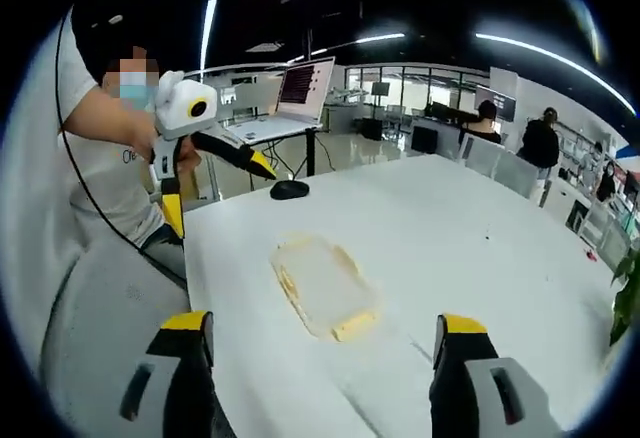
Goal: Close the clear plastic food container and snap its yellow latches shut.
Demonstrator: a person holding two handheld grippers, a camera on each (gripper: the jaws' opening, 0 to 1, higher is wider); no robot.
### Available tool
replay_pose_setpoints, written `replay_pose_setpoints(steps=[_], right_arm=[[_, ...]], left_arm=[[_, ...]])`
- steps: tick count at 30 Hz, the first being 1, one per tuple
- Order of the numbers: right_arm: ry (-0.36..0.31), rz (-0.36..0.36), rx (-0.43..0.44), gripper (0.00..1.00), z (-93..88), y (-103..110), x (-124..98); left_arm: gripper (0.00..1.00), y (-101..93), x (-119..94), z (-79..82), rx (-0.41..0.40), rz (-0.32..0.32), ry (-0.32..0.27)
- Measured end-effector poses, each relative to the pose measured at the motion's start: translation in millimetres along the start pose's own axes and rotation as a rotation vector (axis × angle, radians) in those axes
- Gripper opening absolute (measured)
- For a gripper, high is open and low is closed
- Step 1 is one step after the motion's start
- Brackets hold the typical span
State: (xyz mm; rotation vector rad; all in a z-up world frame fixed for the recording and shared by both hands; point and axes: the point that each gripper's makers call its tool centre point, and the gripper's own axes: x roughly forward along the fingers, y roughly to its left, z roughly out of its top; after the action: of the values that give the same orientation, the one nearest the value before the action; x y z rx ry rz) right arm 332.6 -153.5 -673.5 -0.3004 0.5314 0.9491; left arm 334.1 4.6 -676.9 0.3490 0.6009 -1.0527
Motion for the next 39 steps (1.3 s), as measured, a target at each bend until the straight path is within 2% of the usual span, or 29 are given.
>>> replay_pose_setpoints(steps=[4,7,9,14,16,18,21,25,29,31,37,39], right_arm=[[0.037,0.010,-0.046,0.89,-1.0,-8,8],[0.062,0.027,-0.085,0.92,-1.7,-10,14],[0.087,0.050,-0.122,0.90,-3.7,-10,18],[0.134,0.087,-0.196,0.85,-9.2,-12,29],[0.151,0.090,-0.234,0.87,-10.3,-13,34],[0.158,0.106,-0.244,0.86,-10.4,-12,37],[0.175,0.125,-0.257,0.79,-13.0,-13,43],[0.192,0.143,-0.271,0.79,-16.1,-14,51],[0.221,0.178,-0.252,0.79,-23.1,-15,60],[0.241,0.193,-0.262,0.73,-25.9,-15,62],[0.250,0.198,-0.300,0.75,-25.1,-17,72],[0.256,0.211,-0.306,0.70,-26.5,-17,74]], left_arm=[[0.98,6.0,5,-3.1,0.047,-0.022,0.024],[0.98,6.6,8,0.3,0.009,-0.065,-0.001],[0.98,11.5,10,-4.4,0.069,-0.062,0.032],[0.95,19.6,14,-12.5,0.115,-0.079,0.067],[0.95,23.0,16,-18.1,0.138,-0.089,0.088],[0.96,26.5,17,-21.7,0.147,-0.094,0.099],[0.94,28.7,20,-26.2,0.166,-0.113,0.116],[0.93,33.6,24,-32.4,0.204,-0.126,0.145],[0.94,31.9,28,-46.1,0.260,-0.204,0.188],[0.93,37.5,32,-51.9,0.274,-0.202,0.212],[0.92,46.5,38,-53.3,0.283,-0.217,0.224],[0.92,46.4,40,-52.5,0.287,-0.226,0.220]])
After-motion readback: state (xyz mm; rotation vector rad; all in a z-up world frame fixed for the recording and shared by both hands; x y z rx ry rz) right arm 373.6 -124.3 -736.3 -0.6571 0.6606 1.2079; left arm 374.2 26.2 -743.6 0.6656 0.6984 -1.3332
